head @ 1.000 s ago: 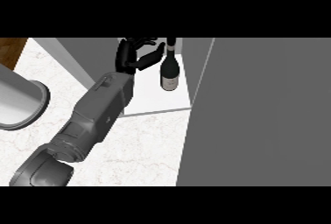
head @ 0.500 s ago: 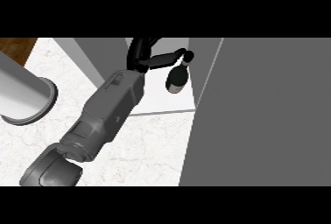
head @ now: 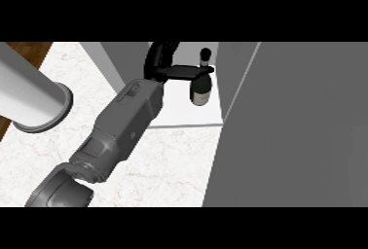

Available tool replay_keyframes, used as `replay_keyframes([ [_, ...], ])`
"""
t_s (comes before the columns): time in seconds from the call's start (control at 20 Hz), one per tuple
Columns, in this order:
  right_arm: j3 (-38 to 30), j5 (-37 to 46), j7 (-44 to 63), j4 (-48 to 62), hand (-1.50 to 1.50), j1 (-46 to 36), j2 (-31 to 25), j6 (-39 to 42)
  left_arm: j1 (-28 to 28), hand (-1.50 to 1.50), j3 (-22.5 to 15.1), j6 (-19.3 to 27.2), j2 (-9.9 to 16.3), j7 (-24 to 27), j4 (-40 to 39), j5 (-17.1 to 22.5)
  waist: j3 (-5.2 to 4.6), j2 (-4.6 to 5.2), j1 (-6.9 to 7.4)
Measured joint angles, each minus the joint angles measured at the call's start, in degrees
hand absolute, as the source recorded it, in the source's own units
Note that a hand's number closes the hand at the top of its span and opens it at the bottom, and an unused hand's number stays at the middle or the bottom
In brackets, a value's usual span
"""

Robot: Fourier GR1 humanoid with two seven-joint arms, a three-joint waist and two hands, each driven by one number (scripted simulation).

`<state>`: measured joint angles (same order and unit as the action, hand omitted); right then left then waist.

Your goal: Pick up the wine, place it into the cabinet and close the cabinet

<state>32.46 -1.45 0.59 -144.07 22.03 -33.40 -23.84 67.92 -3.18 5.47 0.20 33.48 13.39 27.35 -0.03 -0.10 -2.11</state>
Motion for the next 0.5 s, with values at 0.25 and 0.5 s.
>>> replay_keyframes([
  [0.25, 0.2, 0.1, 0.2, -0.1, -1.5, 0.9, -0.1, -0.8, -4.0, -1.5, -1.9, -3.4, -0.1, -1.0, 4.6, 2.1, -0.02, -0.47, 0.6],
  [0.5, -0.7, 0.1, 0.5, -0.2, -1.5, 0.9, -0.6, -1.2, -9.7, -1.5, -5.7, -5.8, -0.2, -1.5, 10.8, 3.9, 0.04, -0.76, 1.1],
])
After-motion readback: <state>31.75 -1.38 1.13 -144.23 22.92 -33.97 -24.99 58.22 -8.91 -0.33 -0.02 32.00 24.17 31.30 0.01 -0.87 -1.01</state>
